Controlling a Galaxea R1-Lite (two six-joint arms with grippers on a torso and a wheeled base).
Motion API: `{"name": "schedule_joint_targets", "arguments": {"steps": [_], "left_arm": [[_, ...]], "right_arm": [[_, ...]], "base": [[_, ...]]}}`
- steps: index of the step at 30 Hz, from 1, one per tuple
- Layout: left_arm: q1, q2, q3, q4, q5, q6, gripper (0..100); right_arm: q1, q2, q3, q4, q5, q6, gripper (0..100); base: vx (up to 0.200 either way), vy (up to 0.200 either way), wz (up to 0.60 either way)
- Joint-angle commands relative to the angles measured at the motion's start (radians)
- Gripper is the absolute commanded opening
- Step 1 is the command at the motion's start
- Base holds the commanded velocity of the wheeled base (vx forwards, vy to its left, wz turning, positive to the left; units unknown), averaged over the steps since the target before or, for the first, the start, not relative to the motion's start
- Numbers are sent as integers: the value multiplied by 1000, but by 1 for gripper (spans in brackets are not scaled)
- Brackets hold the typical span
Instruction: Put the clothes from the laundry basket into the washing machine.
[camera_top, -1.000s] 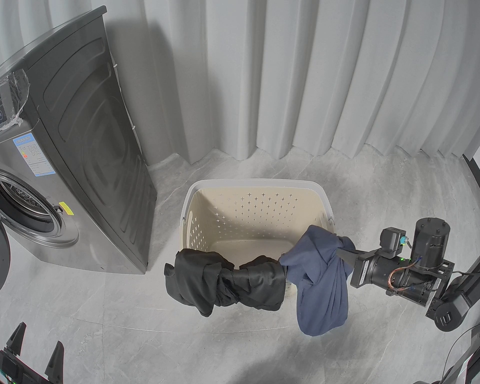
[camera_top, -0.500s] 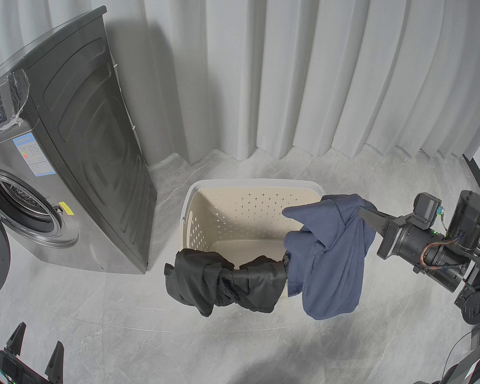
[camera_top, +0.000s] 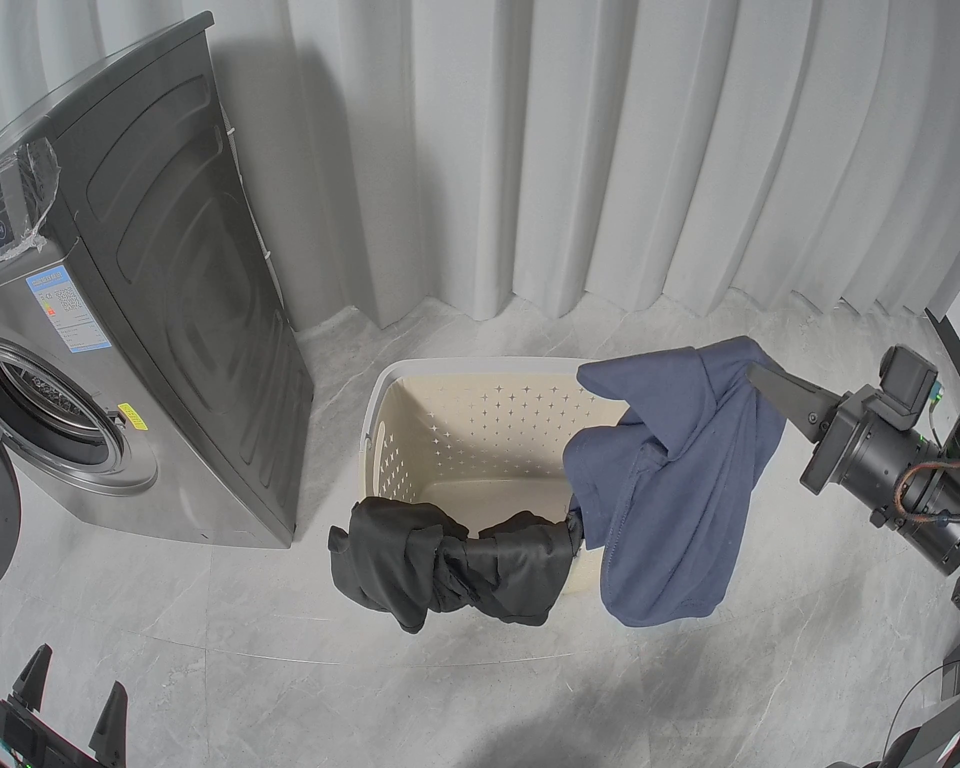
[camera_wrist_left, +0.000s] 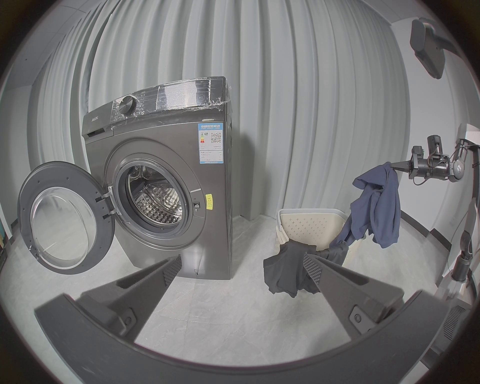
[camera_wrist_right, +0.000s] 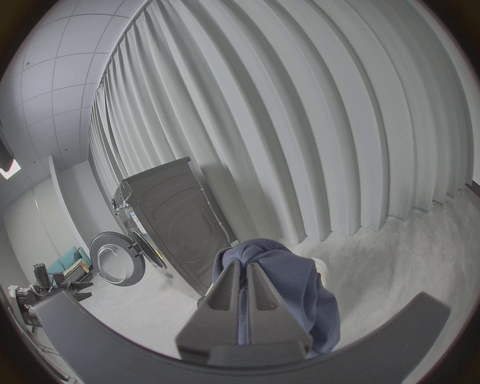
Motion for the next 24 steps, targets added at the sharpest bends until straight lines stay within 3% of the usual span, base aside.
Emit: {"name": "schedule_joint_targets", "arguments": {"steps": [1, 14, 24], "left_arm": [[0, -13, 18, -1, 0, -1, 100], [0, -13, 18, 0, -2, -1, 100], [0, -13, 18, 0, -2, -2, 100]], "right_arm": [[2, -45, -21, 2, 0, -15, 0], [19, -96, -35, 41, 8, -18, 0], [23, -94, -38, 33, 11, -18, 0]], "base": [[0, 0, 0], [0, 0, 0], [-200, 0, 0]]}}
